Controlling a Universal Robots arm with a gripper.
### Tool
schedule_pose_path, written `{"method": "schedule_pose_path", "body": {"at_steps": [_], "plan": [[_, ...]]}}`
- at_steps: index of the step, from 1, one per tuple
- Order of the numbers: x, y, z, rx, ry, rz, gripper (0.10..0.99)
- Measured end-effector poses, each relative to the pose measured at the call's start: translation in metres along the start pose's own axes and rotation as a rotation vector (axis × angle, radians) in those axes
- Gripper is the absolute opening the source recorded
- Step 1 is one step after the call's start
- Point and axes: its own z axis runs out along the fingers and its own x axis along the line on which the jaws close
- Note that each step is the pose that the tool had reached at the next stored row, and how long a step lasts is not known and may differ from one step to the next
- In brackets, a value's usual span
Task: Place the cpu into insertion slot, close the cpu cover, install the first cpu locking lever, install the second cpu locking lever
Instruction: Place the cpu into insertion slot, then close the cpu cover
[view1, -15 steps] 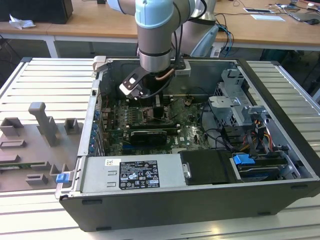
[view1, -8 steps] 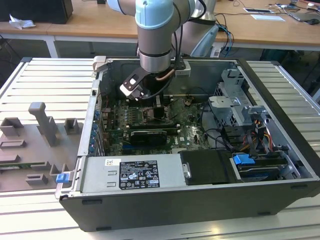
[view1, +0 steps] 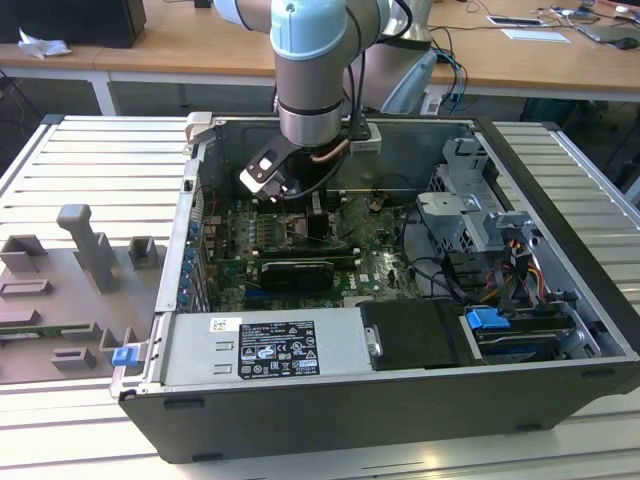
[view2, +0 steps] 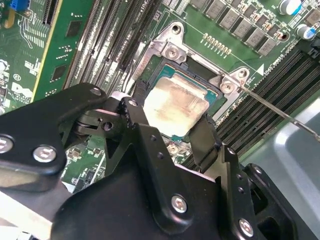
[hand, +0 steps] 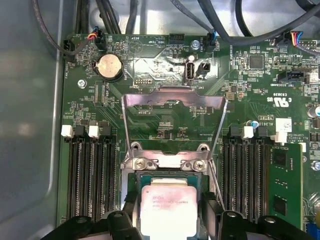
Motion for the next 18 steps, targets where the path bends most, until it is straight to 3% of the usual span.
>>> {"method": "schedule_pose_path", "body": {"at_steps": [6, 9, 18], "plan": [[0.0001, 0.0005, -0.0063, 0.002, 0.0023, 0.001, 0.616], [0.0002, 0.0014, -0.0162, 0.007, 0.0024, 0.001, 0.11], [0.0002, 0.0018, -0.0217, 0.007, 0.0026, 0.001, 0.106]]}}
